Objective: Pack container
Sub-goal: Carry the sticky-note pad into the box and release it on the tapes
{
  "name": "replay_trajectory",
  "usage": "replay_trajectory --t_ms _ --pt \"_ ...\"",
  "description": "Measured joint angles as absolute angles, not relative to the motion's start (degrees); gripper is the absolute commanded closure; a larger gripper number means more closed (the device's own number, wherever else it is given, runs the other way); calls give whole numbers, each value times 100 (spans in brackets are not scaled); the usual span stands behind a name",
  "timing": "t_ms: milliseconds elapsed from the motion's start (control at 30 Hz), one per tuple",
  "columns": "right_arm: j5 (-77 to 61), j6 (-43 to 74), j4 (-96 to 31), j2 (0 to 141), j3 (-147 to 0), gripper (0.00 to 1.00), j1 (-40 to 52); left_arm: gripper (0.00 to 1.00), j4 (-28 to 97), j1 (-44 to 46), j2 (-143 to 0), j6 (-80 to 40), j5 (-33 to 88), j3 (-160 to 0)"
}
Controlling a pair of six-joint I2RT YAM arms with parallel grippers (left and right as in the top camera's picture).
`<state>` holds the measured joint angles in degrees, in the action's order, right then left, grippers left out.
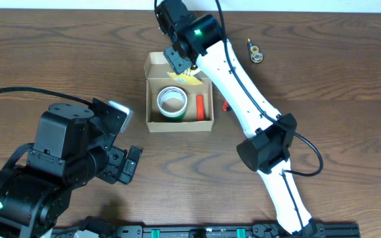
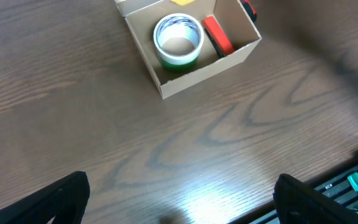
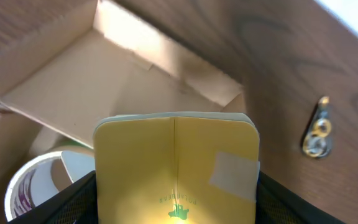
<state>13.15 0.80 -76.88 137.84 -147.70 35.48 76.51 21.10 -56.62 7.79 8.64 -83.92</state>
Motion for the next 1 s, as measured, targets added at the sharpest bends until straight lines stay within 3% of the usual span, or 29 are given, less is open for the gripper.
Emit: replay_trajectory --t_ms 400,567,700,1000 --pt "895 82 -7784 13782 -14562 27 4088 5 7651 2110 -5662 779 864 -8392" --pt "851 93 -7815 13782 -14538 9 4348 5 7653 2110 -5662 781 864 -8392" --pt "856 80 -7791 13782 -14374 1 4407 5 7653 2110 -5662 779 864 -8392" --pt "860 64 -7771 13782 -14042 1 4362 5 7653 2110 -5662 779 864 -8392"
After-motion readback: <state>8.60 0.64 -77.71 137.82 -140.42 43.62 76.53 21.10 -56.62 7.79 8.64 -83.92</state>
